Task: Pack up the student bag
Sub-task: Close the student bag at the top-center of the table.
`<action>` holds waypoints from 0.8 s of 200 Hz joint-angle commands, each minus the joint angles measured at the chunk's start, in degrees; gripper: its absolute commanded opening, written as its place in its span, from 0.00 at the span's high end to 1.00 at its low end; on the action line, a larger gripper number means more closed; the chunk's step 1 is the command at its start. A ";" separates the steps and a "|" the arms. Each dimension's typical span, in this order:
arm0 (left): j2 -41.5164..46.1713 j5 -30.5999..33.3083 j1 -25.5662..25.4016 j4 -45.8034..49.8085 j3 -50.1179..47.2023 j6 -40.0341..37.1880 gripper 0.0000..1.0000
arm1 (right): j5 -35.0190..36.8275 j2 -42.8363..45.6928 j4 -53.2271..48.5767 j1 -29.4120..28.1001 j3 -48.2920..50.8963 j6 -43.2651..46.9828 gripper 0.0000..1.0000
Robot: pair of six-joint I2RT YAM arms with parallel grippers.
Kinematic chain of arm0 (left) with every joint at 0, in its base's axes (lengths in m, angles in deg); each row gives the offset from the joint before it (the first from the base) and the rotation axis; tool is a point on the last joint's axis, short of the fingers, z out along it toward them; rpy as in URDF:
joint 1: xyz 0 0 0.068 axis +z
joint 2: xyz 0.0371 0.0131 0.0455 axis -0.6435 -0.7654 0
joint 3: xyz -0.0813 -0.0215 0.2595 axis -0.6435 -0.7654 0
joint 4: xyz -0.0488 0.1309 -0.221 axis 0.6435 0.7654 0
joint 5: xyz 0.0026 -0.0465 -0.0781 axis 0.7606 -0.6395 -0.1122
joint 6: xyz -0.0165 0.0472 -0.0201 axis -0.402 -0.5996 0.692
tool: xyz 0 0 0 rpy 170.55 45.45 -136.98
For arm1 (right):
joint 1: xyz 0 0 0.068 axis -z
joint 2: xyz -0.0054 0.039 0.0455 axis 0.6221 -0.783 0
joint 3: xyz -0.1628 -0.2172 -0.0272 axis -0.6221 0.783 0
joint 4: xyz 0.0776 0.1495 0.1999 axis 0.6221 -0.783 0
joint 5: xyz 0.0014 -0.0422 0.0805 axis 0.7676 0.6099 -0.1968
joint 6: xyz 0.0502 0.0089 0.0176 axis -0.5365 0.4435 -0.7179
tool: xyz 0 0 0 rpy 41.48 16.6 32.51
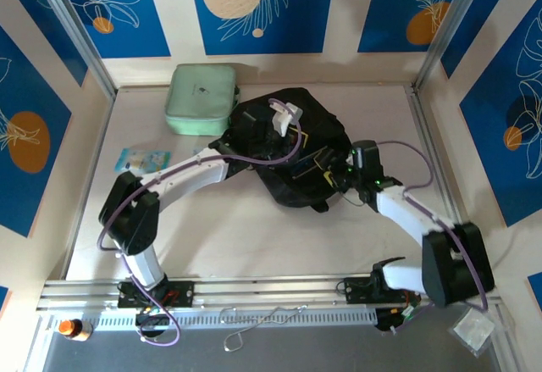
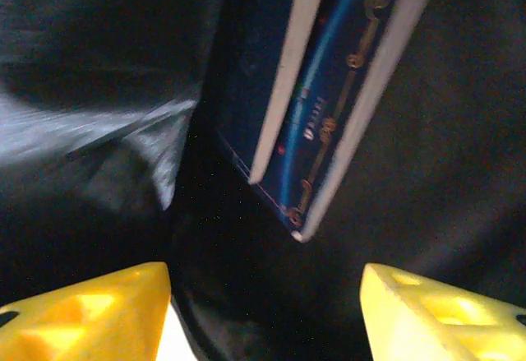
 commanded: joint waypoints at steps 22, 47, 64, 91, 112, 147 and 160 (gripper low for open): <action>-2.64 -4.56 -0.25 4.58 3.25 2.78 0.55 | 14.23 13.59 -21.43 2.05 -2.32 6.39 0.32; -0.20 1.27 0.14 10.13 3.45 4.05 0.38 | 16.15 14.99 -25.76 3.36 -5.88 9.36 0.29; 1.86 6.16 1.40 14.09 2.66 6.21 0.30 | 16.35 14.55 -26.79 3.71 -7.79 10.54 0.29; 4.87 9.22 5.72 16.18 -2.73 12.33 0.27 | 16.47 14.24 -27.32 3.80 -8.93 10.87 0.29; 6.91 8.41 9.42 14.21 -9.06 17.43 0.27 | 16.87 14.53 -27.66 3.76 -8.93 10.66 0.29; 10.10 3.18 12.70 4.86 -18.01 20.15 0.25 | 16.47 14.44 -28.00 3.77 -9.26 10.91 0.29; 11.04 3.90 13.24 3.60 -19.77 20.41 0.24 | 16.32 14.28 -28.00 3.69 -9.20 10.78 0.29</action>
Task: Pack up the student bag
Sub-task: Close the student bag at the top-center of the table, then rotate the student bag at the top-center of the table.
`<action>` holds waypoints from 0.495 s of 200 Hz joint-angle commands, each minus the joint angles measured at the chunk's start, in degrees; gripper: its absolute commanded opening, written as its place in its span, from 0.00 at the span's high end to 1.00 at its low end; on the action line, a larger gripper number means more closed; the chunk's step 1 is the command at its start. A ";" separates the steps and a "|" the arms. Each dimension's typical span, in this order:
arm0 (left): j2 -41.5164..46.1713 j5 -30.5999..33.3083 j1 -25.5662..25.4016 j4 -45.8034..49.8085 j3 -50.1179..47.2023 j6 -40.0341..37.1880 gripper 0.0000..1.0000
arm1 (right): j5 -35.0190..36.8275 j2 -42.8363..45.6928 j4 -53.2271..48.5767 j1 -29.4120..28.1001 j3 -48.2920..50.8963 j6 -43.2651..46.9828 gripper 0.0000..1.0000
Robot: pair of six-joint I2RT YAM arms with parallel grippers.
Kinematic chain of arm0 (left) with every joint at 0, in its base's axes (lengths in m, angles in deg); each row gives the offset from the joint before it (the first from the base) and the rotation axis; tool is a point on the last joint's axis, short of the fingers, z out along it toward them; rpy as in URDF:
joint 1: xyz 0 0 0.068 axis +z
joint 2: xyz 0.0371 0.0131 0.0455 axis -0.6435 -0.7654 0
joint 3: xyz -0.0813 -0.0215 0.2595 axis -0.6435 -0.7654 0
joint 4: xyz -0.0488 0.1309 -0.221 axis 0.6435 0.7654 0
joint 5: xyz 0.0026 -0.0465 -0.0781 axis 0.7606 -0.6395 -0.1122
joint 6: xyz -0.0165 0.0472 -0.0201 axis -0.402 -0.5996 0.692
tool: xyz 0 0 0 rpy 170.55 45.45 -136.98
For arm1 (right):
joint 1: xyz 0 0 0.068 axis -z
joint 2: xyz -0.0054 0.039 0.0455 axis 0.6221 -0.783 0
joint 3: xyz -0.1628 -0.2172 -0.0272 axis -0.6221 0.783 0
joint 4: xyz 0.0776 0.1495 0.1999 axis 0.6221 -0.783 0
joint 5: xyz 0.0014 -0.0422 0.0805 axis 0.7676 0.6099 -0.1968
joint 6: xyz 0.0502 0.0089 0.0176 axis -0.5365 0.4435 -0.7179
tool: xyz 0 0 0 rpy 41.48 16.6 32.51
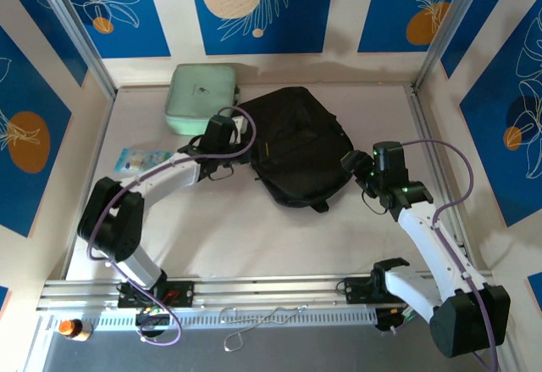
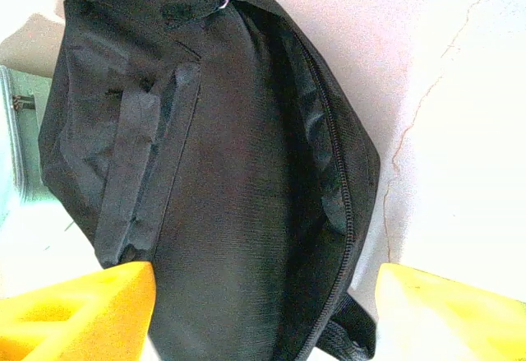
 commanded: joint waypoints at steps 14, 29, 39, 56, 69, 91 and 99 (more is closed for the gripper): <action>3.13 -0.44 0.83 -4.88 -3.36 4.57 0.23 | 0.52 -0.38 -1.30 0.11 -1.41 0.70 0.29; 1.46 1.14 1.40 -2.87 -2.24 7.53 0.25 | -0.01 -0.62 -1.19 0.11 -1.33 0.38 0.29; -0.43 1.84 1.91 -0.90 -0.85 9.91 0.31 | -0.29 -0.65 -1.31 0.03 -1.26 0.06 0.29; -3.93 2.45 2.75 0.63 1.47 13.07 0.45 | -0.73 -0.45 -1.59 0.07 -1.11 -0.34 0.29; -6.05 4.15 3.17 0.15 2.12 14.90 0.54 | -0.93 -0.14 -1.88 -0.08 -0.77 -0.60 0.29; -8.90 4.40 3.73 -2.23 3.00 16.79 0.60 | -1.27 0.80 -2.28 -0.24 0.14 -1.14 0.29; -9.97 3.98 3.74 -2.90 3.67 17.03 0.60 | -1.31 1.10 -2.43 -0.29 0.52 -1.38 0.29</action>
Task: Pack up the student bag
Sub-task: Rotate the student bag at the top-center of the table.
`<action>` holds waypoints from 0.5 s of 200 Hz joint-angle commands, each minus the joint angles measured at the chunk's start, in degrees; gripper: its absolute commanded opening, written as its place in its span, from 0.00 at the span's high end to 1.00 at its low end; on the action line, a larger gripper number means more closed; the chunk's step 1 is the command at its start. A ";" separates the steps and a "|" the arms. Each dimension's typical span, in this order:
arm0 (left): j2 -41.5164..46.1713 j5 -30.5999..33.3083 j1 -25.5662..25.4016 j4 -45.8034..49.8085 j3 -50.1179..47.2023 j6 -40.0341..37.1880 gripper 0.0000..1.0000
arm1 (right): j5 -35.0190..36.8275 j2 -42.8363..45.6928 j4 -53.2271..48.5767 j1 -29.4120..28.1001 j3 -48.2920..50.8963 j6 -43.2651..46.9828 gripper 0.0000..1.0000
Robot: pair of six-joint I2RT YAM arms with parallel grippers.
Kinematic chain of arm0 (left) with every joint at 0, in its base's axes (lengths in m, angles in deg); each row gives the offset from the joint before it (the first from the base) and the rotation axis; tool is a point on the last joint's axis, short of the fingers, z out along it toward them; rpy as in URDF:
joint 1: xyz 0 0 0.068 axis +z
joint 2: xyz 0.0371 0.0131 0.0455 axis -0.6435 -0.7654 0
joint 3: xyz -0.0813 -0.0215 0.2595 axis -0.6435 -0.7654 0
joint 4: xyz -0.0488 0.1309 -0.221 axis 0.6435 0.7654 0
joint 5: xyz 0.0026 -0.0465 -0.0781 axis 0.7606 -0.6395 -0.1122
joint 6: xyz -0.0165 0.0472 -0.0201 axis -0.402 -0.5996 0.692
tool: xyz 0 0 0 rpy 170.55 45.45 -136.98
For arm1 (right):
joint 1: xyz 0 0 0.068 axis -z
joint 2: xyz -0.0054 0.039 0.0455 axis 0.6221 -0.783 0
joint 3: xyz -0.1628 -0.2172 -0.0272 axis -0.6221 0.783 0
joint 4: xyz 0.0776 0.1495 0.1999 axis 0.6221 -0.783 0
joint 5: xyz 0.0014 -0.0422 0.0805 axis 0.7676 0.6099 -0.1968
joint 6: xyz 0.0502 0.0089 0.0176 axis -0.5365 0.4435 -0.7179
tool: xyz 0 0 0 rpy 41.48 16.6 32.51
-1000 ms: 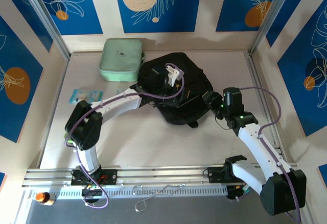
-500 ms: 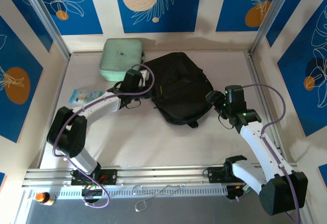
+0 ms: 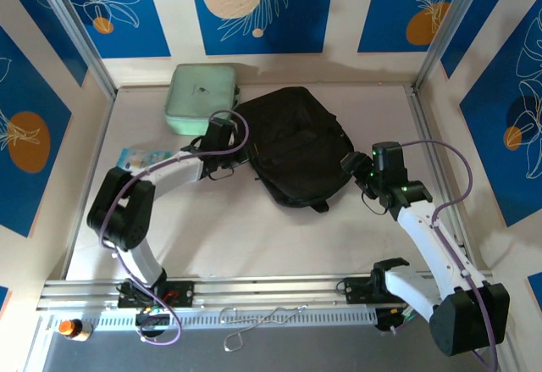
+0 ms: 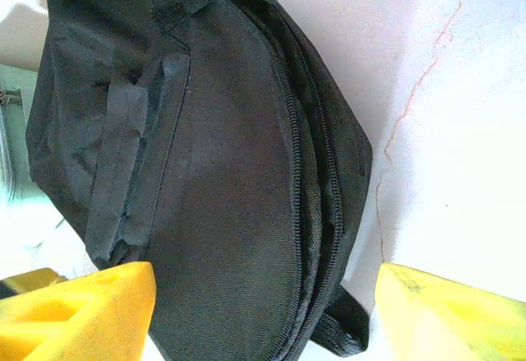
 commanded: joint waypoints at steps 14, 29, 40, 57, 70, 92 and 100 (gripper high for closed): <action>-5.06 0.07 0.85 -2.05 3.52 3.91 0.60 | -1.03 2.21 -1.48 -0.29 1.19 -1.49 0.29; -6.97 -1.43 0.85 -3.10 4.35 4.27 0.60 | -1.30 2.60 -1.48 -0.39 1.90 -2.00 0.29; -8.07 -2.37 0.85 -3.95 4.81 4.49 0.60 | -1.65 2.66 -1.50 -0.37 2.19 -2.17 0.29; -9.63 -3.66 0.85 -5.17 5.39 4.63 0.59 | -2.46 2.64 -1.34 -0.49 2.96 -2.77 0.29; -10.78 -4.60 0.85 -5.41 6.29 4.46 0.59 | -3.50 2.60 -1.11 -0.56 3.96 -3.56 0.29; -12.21 -5.97 0.86 -5.95 7.42 4.28 0.64 | -5.59 2.52 -0.26 -1.06 6.28 -4.93 0.30; -12.52 -6.46 0.86 -6.08 7.72 4.15 0.67 | -6.14 2.47 -0.09 -1.19 7.20 -5.37 0.30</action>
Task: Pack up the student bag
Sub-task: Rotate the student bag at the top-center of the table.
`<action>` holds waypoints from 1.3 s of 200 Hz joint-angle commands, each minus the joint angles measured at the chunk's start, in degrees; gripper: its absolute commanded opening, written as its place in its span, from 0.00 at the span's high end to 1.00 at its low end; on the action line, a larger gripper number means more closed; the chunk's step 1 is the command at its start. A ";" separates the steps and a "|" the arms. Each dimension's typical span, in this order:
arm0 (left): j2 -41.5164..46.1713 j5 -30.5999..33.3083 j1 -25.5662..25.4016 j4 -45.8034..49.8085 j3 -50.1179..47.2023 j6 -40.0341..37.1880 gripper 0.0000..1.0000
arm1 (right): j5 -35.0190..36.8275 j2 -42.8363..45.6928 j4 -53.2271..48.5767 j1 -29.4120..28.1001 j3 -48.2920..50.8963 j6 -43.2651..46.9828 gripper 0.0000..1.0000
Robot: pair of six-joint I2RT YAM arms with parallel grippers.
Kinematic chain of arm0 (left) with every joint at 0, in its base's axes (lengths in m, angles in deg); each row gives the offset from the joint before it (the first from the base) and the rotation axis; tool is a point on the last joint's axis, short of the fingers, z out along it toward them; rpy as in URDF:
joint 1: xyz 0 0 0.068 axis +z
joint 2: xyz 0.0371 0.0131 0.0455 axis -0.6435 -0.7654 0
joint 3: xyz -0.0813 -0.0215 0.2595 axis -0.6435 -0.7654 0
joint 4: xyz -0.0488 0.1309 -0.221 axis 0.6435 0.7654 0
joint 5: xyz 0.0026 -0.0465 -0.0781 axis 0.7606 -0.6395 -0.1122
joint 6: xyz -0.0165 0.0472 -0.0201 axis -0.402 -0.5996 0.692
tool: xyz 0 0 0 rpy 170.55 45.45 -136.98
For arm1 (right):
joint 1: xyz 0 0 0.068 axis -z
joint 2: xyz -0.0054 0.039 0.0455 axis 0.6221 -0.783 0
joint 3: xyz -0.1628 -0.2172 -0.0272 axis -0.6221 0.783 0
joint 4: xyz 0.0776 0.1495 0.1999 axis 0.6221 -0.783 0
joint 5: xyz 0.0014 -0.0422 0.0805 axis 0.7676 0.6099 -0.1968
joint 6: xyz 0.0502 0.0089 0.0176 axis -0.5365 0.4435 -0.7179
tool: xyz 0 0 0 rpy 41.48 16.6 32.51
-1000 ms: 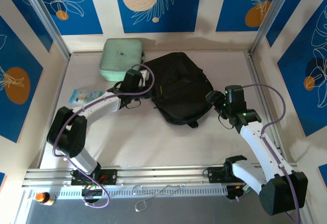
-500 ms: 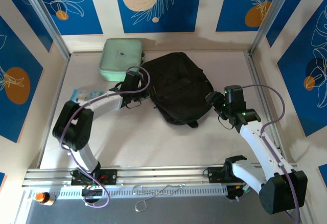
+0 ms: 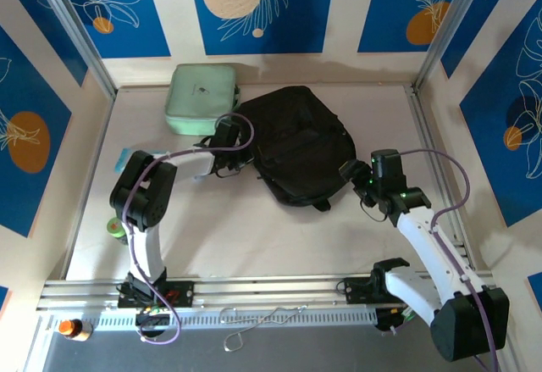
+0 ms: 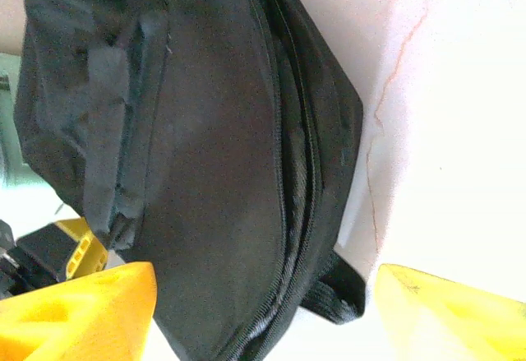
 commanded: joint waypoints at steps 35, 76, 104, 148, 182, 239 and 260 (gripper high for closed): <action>-2.03 -5.51 0.39 -3.56 3.95 -0.83 0.75 | -5.57 -0.79 1.61 -0.76 5.62 -3.42 0.30; -1.87 -6.18 0.39 -3.72 4.26 -1.40 0.91 | -7.28 -4.18 3.72 -0.76 6.03 -3.07 0.30; -0.62 -7.54 0.39 -5.77 3.39 -1.78 1.00 | -7.65 -6.55 4.60 -0.66 5.80 -2.18 0.31; 3.62 -13.30 -0.16 -10.90 1.21 -2.55 1.00 | -10.45 -12.43 7.57 2.60 4.27 1.90 0.37; 7.40 -15.92 -2.03 -12.74 -1.14 -3.28 1.00 | -11.74 -20.62 10.67 7.45 0.90 8.02 0.44; 9.20 -17.27 -4.00 -14.06 -3.22 -2.70 1.00 | -10.32 -27.45 8.98 11.86 -6.62 14.56 0.50; 8.70 -16.27 -4.00 -13.93 -2.91 -2.87 1.00 | -6.20 -22.28 3.39 11.16 -8.08 15.38 0.42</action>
